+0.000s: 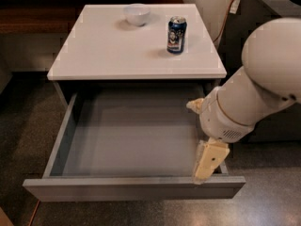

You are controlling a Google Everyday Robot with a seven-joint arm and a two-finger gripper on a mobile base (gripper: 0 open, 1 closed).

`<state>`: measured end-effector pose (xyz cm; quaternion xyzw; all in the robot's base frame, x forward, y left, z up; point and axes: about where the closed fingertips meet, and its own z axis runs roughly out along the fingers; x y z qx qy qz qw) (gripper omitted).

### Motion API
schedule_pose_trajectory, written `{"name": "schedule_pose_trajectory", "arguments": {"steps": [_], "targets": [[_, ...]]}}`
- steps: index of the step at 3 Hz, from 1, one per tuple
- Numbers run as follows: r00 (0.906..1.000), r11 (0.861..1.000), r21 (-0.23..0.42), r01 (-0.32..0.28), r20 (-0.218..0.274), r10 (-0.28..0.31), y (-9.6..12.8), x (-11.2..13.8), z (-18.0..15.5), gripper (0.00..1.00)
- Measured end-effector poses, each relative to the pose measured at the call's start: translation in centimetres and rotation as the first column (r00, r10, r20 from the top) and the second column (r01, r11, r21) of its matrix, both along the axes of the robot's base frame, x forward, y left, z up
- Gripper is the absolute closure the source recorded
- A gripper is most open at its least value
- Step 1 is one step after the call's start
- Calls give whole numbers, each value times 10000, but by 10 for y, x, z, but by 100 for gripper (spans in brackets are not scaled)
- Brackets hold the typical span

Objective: Close top drawer

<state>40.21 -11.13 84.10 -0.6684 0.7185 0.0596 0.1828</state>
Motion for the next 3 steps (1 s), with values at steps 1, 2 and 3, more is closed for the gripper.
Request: {"name": "schedule_pose_trajectory", "arguments": {"steps": [1,2,3], "targets": [[9989,9989,36,-464,-90,465,18,-6,-52,0],[9989,9989,37,-466,-90,466,18,-6,-52,0],[9962,9958,485,-779,-343,797,28,-10,-66,5]]}}
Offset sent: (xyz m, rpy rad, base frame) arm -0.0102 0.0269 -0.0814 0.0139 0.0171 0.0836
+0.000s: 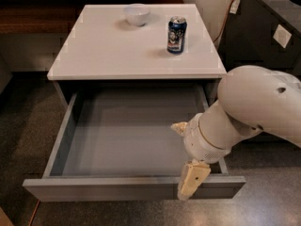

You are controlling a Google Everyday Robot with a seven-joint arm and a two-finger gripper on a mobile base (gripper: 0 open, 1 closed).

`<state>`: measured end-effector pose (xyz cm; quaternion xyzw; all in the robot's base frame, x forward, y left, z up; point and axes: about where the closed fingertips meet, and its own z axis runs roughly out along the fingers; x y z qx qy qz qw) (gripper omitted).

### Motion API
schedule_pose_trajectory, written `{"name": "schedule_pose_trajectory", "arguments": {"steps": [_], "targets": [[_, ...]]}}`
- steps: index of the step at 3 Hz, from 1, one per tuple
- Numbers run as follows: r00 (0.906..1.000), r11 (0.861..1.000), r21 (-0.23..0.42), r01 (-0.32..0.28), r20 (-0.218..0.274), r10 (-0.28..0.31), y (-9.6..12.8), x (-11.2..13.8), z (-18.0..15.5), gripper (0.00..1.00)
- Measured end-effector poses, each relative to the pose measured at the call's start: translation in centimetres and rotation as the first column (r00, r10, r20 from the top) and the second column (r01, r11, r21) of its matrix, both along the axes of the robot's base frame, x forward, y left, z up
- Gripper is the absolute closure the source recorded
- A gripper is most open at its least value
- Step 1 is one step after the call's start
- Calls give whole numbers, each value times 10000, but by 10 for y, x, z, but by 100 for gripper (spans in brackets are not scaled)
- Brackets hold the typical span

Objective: Close top drawer

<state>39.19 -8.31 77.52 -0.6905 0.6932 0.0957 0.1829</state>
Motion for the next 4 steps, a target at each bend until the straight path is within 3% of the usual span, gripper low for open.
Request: {"name": "schedule_pose_trajectory", "arguments": {"steps": [1,4], "targets": [[9994,9984,469,-331,-102,336,16,-4,-13,20],[9936,9849,1411,-1003,-366,1064,59,-17,-48,88]]}}
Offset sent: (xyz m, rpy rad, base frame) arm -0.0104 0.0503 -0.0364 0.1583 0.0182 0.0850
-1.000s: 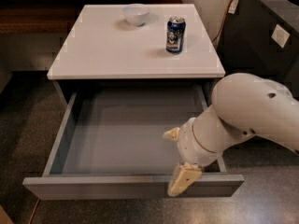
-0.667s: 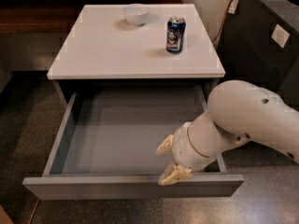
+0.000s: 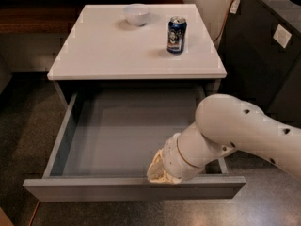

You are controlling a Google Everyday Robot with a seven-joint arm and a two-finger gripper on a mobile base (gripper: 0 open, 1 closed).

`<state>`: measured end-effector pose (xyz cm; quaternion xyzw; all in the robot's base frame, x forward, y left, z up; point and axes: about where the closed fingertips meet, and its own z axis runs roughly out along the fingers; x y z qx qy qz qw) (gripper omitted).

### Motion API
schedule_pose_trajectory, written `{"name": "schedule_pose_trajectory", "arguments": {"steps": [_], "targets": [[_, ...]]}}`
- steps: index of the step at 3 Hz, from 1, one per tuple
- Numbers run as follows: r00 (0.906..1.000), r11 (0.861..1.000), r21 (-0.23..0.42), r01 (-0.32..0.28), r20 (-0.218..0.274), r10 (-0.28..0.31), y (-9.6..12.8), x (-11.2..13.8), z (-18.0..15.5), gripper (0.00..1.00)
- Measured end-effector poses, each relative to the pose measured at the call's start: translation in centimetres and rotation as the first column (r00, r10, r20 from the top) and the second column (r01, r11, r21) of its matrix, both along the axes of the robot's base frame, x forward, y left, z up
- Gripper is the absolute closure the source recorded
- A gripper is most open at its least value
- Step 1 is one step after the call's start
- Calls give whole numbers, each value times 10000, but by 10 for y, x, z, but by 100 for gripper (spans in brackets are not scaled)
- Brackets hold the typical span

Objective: Close top drawer

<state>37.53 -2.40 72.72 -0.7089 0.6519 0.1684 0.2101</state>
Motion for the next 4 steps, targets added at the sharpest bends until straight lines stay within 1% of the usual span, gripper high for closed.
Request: {"name": "schedule_pose_trajectory", "arguments": {"steps": [1,2,3,4], "targets": [[9991,9996,-80,-274,-313,271,18,-8,-21,100],[9989,9997,-154,-171,-432,164,26,-14,-28,100],[9989,9997,-154,-171,-432,164,26,-14,-28,100],[9990,9995,-203,247,-375,-255,31,-21,-30,100]]}}
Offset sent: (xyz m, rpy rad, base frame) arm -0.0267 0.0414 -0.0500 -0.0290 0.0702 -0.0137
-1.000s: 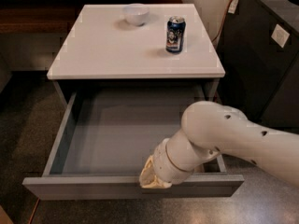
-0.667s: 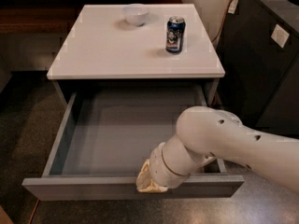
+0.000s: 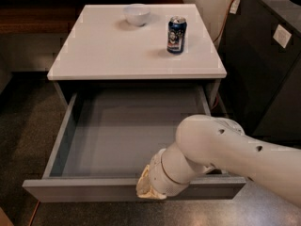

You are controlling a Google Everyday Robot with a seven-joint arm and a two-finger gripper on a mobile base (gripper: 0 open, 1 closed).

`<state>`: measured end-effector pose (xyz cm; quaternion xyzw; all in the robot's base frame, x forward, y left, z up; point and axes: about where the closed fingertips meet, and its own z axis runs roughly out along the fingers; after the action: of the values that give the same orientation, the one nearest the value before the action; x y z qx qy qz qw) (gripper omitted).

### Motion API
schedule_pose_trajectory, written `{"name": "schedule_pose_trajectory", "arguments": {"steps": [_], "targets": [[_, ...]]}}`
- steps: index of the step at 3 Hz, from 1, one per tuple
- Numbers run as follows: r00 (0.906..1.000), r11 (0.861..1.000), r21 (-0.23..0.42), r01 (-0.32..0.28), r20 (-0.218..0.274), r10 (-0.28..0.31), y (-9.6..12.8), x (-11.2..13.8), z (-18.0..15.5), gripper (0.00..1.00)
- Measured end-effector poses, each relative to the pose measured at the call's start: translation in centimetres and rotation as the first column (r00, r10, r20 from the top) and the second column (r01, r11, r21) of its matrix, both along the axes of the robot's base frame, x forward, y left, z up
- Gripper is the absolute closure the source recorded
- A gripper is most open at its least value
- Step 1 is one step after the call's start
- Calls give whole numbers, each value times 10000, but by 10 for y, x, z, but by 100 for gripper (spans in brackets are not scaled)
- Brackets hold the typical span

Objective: Close top drawer

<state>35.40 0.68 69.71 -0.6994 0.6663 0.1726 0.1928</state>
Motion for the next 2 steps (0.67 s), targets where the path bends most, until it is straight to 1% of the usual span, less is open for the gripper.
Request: {"name": "schedule_pose_trajectory", "arguments": {"steps": [1,2], "targets": [[9983,9981,223,574,119,-576,-2,-12,9,100],[9958,9951,357,920,0,-920,-7,-20,5,100]]}}
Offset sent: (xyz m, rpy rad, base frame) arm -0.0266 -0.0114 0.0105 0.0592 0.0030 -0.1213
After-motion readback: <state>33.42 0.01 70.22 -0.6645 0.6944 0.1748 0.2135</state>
